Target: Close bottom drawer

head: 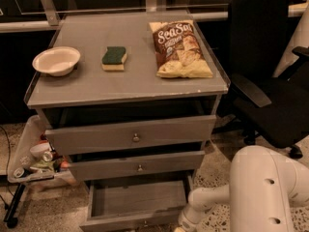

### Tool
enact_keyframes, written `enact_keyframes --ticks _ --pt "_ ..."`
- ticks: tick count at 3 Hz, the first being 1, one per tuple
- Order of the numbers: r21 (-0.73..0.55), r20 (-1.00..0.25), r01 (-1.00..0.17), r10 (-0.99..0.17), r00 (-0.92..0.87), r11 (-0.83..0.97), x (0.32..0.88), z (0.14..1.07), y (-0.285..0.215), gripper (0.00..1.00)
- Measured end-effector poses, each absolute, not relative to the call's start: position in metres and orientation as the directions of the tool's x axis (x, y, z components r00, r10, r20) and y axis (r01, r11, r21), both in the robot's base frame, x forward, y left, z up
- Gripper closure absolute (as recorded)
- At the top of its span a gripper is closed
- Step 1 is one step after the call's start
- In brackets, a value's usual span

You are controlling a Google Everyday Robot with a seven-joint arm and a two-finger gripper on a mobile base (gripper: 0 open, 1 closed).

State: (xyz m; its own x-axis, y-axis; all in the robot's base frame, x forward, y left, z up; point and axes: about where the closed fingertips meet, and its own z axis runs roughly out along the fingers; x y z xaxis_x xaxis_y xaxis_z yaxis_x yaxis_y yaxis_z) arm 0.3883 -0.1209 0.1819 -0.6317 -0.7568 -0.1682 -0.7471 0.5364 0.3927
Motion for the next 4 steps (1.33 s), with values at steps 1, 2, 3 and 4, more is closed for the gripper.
enact_keyframes --ticks 1,2,3,4 --pt "0.393 -0.168 -0.747 -0.757 -0.632 0.536 0.388 0.182 -0.121 0.19" --pt "0.393 -0.168 -0.747 -0.757 -0.632 0.536 0.388 0.182 -0.121 0.41" --pt "0.386 -0.169 -0.749 -0.757 -0.631 0.539 0.391 0.182 -0.121 0.73" --pt "0.353 -0.173 -0.758 -0.757 -0.630 0.549 0.405 0.183 -0.120 0.96"
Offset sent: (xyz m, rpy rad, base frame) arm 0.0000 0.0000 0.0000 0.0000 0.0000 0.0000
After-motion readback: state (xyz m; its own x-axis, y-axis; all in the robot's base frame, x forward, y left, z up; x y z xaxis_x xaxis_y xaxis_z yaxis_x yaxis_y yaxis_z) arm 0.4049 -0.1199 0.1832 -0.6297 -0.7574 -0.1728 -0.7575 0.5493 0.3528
